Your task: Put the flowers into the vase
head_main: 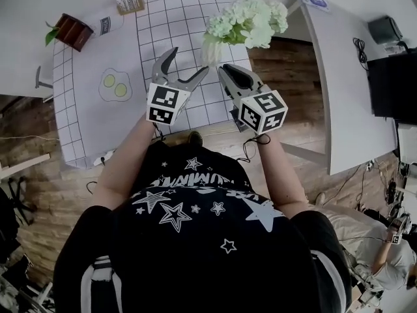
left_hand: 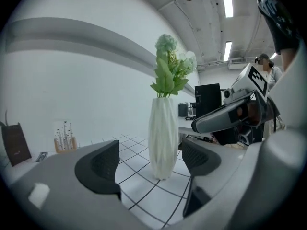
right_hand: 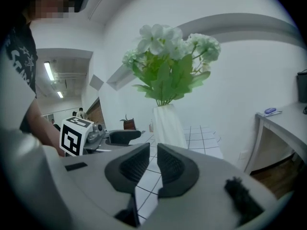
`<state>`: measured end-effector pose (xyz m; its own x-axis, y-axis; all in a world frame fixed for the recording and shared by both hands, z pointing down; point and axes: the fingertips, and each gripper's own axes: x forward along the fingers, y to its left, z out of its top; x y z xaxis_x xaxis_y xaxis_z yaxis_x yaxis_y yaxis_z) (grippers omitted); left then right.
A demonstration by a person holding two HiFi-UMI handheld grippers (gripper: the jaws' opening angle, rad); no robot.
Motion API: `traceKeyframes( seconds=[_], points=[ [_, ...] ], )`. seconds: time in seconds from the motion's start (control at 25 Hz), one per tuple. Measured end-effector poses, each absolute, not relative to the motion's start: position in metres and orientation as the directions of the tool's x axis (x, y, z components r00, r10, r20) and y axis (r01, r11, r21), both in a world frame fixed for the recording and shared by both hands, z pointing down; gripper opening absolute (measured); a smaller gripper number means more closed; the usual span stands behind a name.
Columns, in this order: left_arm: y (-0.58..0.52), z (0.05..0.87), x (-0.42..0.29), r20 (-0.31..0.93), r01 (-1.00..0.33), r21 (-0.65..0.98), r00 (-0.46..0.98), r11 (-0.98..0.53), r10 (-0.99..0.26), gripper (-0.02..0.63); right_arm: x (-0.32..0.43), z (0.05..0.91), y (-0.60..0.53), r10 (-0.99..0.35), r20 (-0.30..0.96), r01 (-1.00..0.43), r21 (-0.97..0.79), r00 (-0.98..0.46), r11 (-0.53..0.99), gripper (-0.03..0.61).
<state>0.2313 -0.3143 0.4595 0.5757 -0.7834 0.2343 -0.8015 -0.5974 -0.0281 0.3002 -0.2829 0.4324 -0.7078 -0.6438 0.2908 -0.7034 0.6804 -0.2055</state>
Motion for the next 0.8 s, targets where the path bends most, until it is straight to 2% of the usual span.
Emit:
traceKeyframes(
  seconds=[0.12,0.32,0.6,0.8],
  points=[
    [-0.303,0.457,0.188,0.234,-0.831,-0.003,0.54,-0.556,-0.809,0.406,0.276,0.43,-0.275,-0.64,0.27,-0.693,-0.207,-0.719,0.691,0.043],
    [-0.281,0.457,0.107,0.246,-0.874,0.11,0.485,-0.473,-0.839,0.337,0.229,0.428,-0.264,-0.653,0.26,-0.702,-0.216,-0.711,0.679,0.031],
    [-0.254,0.432,0.003,0.172,-0.866,0.155,0.497,-0.475,-0.851,0.25,0.134,0.423,-0.245,-0.65,0.265,-0.701,-0.202,-0.712,0.684,0.028],
    [-0.235,0.42,-0.05,0.126,-0.829,0.176,0.554,-0.531,-0.823,0.142,0.082,0.419,-0.231,-0.685,0.261,-0.733,-0.209,-0.68,0.647,0.028]
  ],
)
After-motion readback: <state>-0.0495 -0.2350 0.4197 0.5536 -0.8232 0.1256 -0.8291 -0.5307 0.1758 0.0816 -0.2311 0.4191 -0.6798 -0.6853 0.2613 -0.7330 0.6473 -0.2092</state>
